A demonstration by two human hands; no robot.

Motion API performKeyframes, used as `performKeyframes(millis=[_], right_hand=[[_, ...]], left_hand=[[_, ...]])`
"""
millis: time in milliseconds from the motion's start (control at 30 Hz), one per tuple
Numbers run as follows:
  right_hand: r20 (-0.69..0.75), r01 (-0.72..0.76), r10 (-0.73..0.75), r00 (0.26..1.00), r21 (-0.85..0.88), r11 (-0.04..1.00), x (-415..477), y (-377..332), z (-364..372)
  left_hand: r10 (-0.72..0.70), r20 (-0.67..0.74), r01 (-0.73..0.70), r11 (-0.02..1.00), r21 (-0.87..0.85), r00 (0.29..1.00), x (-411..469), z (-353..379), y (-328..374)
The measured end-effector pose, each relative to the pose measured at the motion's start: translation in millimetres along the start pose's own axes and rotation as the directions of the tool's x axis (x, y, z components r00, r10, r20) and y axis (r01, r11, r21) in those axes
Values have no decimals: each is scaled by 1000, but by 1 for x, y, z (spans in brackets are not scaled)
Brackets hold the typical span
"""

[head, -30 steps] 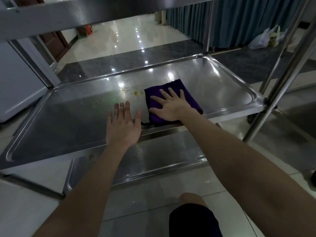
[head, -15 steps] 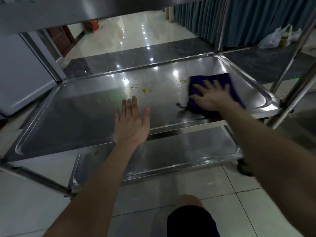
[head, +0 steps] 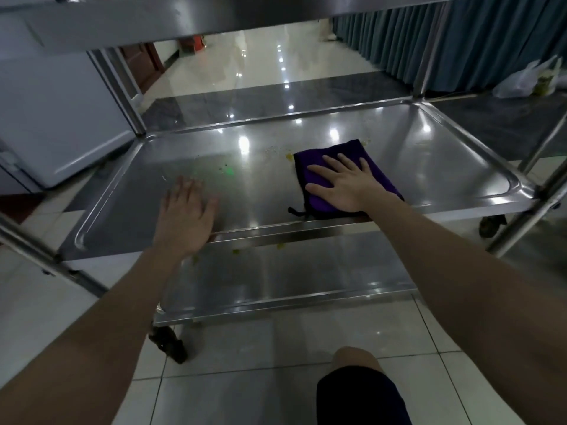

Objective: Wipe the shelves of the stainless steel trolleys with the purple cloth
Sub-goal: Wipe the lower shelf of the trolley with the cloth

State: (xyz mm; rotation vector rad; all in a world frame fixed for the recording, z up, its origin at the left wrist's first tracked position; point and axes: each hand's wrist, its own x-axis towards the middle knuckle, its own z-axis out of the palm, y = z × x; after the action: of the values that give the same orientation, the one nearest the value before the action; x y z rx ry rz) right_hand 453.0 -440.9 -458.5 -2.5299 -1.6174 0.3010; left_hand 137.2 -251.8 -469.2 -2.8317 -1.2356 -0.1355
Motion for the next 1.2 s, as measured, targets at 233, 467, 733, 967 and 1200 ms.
performKeyframes(millis=[233, 467, 733, 967, 1200], right_hand=[[-6, -135, 135, 991, -42, 990, 16, -29, 6], [10, 122, -122, 992, -27, 992, 73, -156, 37], [13, 158, -157, 987, -16, 987, 69, -127, 38], [37, 73, -71, 997, -39, 997, 83, -149, 40], [41, 161, -159, 986, -41, 986, 105, -206, 46]], left_hand=[[19, -25, -22, 987, -159, 1000, 7, 20, -10], [-59, -150, 1, 934, -357, 987, 0, 18, -9], [-131, -219, 64, 955, -291, 967, -8, 1, -57], [-140, -76, 123, 971, -204, 987, -2, 18, -86], [-179, -216, 99, 937, -336, 960, 0, 17, -92]])
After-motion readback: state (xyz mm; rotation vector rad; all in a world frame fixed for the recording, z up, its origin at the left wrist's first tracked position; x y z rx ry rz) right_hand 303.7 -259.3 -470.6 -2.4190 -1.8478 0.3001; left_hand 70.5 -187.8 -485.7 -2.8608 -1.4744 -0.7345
